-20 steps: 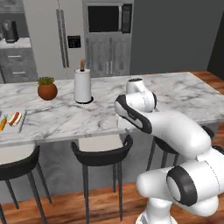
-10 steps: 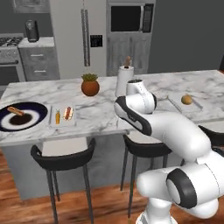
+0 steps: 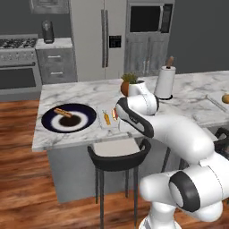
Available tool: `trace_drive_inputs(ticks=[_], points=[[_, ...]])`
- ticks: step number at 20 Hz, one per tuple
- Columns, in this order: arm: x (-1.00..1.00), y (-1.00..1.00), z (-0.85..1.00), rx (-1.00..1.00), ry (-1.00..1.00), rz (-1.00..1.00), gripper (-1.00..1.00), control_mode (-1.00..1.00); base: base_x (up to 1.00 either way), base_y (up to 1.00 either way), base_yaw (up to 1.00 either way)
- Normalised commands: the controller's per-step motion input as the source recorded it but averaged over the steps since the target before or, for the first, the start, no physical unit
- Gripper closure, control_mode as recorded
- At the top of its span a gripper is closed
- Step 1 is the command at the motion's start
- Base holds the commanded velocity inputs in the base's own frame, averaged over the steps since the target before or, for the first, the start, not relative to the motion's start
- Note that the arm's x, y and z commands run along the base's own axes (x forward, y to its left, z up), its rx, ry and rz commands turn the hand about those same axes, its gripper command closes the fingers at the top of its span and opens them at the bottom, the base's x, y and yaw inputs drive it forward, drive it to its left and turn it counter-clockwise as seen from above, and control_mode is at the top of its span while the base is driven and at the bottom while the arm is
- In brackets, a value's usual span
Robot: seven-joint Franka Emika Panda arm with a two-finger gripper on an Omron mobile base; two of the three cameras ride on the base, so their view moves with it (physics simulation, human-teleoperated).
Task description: Place one cooked food and one vegetable from the large plate to each tupperware container.
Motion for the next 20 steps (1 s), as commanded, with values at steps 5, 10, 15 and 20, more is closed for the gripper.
trace_drive_inputs(ticks=[5,10,15,20], points=[[0.0,0.0,0.0,0.0,0.0,0.0,-1.0,1.0,0.44,0.78,-0.06],[0.0,0.0,0.0,0.0,0.0,0.0,-1.0,1.0,0.46,0.65,-0.01],[0.0,0.0,0.0,0.0,0.0,0.0,-1.0,1.0,0.43,0.52,0.0],[0.0,0.0,0.0,0.0,0.0,0.0,-1.0,1.0,0.37,0.41,0.0]])
